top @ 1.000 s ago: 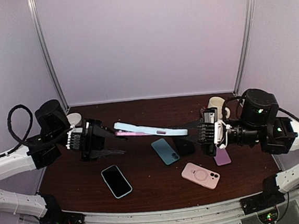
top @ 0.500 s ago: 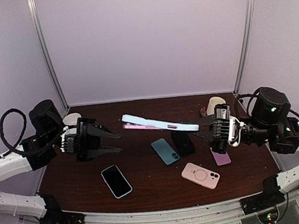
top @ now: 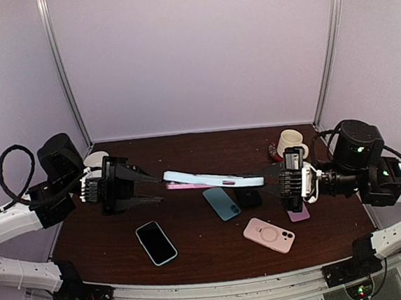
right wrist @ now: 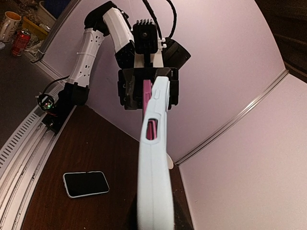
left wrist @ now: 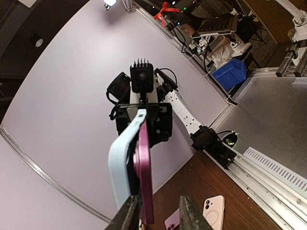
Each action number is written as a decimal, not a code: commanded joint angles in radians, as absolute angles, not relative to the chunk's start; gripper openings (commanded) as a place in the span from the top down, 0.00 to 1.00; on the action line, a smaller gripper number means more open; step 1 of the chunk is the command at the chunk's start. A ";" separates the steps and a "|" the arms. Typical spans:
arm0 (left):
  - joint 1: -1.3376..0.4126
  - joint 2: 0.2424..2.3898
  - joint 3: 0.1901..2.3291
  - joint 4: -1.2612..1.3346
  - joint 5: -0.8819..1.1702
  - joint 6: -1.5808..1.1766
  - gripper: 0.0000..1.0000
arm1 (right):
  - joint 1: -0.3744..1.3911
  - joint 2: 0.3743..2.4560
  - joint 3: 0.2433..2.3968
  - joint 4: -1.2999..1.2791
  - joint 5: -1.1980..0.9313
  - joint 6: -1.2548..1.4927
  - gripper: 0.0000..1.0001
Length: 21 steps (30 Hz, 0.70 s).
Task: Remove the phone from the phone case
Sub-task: Pass from the right arm to the left
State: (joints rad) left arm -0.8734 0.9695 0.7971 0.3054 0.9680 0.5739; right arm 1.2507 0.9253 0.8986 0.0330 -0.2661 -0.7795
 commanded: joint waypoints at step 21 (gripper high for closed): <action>-0.877 1.033 0.838 0.310 1.036 0.536 0.66 | 1.260 0.992 0.984 0.105 -0.334 -0.779 1.00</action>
